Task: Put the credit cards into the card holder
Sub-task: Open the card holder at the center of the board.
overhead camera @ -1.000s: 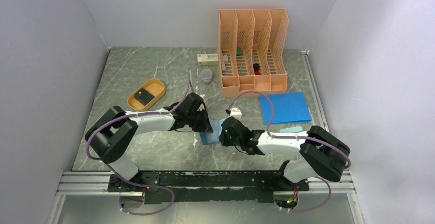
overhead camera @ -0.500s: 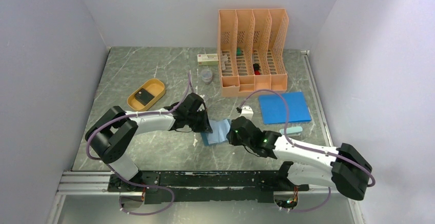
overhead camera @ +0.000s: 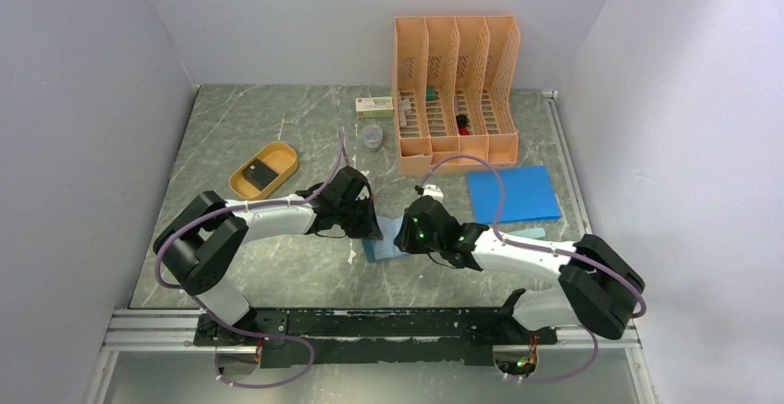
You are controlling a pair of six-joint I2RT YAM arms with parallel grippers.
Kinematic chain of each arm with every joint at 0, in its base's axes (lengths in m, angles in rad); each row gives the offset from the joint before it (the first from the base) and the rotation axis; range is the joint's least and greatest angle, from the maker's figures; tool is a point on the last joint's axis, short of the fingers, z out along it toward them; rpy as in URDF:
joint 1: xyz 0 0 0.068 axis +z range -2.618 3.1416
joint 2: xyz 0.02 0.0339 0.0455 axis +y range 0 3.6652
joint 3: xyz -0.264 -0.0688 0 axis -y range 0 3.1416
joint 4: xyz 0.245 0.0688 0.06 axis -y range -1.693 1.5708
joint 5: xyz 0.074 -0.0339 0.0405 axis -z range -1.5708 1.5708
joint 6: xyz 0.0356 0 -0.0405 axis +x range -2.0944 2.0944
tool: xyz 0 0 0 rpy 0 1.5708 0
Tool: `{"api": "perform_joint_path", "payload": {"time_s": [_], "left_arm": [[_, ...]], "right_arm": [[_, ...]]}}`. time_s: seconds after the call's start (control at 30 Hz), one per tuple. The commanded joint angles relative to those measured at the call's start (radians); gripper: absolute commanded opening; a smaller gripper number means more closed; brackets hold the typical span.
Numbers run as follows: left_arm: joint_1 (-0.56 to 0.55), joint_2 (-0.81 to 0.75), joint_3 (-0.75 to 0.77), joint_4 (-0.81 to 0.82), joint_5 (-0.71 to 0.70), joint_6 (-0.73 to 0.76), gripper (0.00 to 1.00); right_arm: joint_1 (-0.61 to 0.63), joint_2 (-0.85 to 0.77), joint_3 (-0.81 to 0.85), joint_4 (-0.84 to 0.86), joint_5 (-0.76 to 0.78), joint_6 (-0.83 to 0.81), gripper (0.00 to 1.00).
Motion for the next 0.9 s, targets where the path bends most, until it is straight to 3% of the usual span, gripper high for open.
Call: {"api": "perform_joint_path", "payload": {"time_s": [0.0, 0.57, 0.87], "left_arm": [[-0.001, -0.012, 0.007, -0.017, 0.000, 0.015, 0.05], [-0.001, -0.032, 0.042, 0.166, 0.170, -0.020, 0.28], [-0.003, 0.007, 0.031, 0.195, 0.167, -0.017, 0.31]], "right_arm": [[-0.060, 0.060, -0.027, 0.041, -0.043, 0.028, 0.25], [-0.106, 0.100, -0.071, 0.068, -0.041, 0.008, 0.24], [-0.106, 0.099, -0.066, 0.072, -0.053, 0.005, 0.24]]}}
